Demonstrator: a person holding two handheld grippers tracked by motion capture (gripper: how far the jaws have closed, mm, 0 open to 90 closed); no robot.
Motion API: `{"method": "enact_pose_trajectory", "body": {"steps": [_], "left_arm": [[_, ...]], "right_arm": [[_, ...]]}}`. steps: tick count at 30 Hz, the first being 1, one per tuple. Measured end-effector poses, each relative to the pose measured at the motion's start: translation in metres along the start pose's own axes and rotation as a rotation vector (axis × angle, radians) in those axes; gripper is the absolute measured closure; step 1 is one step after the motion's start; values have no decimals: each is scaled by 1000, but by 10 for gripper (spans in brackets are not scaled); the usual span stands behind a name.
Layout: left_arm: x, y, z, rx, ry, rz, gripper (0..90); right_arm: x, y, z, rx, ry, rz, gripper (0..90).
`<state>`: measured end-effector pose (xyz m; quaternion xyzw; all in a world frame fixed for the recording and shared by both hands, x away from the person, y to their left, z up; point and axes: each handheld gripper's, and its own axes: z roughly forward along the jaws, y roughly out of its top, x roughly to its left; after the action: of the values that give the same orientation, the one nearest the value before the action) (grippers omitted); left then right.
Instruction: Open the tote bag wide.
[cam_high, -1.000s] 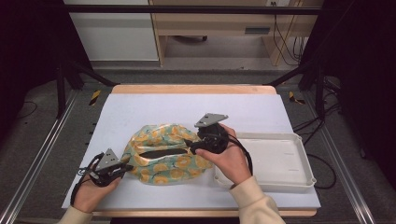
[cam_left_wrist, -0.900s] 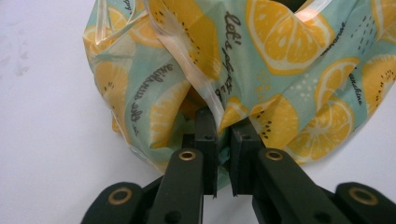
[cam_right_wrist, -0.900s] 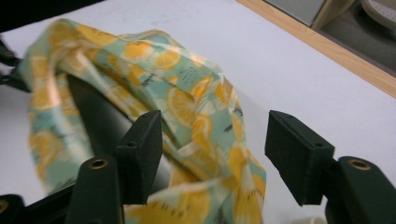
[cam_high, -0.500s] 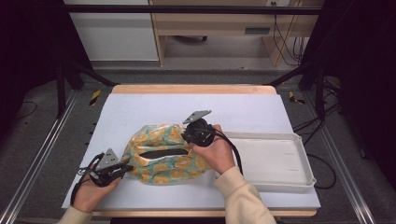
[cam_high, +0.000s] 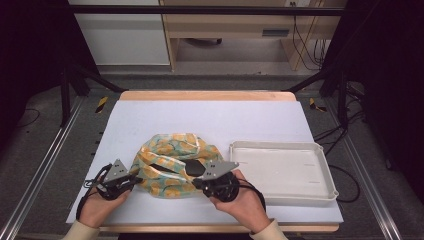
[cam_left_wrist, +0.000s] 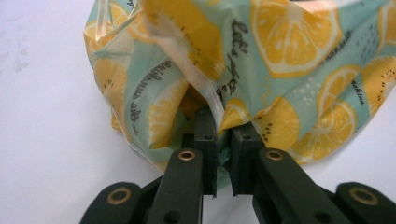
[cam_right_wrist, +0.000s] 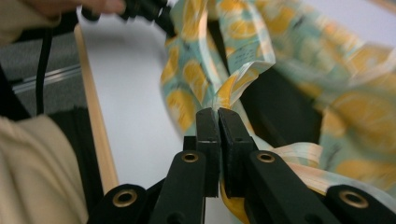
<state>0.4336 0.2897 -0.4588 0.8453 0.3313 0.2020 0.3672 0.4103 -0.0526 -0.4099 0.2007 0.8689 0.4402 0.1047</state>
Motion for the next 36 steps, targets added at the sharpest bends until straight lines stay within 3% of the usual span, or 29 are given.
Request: {"method": "enact_pose_trajectory", "body": {"steps": [2, 3, 11, 16, 18, 20, 24, 32, 36], "left_arm": [[0, 0, 0, -1, 4, 0, 833], [1, 0, -1, -1, 8, 3, 833], [3, -1, -2, -9, 23, 2, 807], [1, 0, -9, -39, 25, -3, 664], [-1, 4, -17, -74, 25, -23, 584], [-4, 8, -22, -94, 32, -20, 499], [-7, 15, -28, -120, 25, -15, 410], [-4, 30, -51, -176, 16, -26, 338], [-5, 46, -46, -180, 6, -4, 335]], "right_arm": [[1, -5, 2, 21, -2, -3, 885], [2, -15, 5, 79, -16, -6, 891], [-6, -36, 4, 164, -79, 24, 898], [-9, -40, 6, 146, -85, 40, 897], [-8, -40, 7, 140, -79, 36, 897], [-8, -39, 7, 136, -81, 39, 896], [-7, -38, 8, 125, -75, 33, 896], [-7, -38, 12, 132, -79, 23, 894], [-6, -38, 13, 127, -76, 23, 893]]}}
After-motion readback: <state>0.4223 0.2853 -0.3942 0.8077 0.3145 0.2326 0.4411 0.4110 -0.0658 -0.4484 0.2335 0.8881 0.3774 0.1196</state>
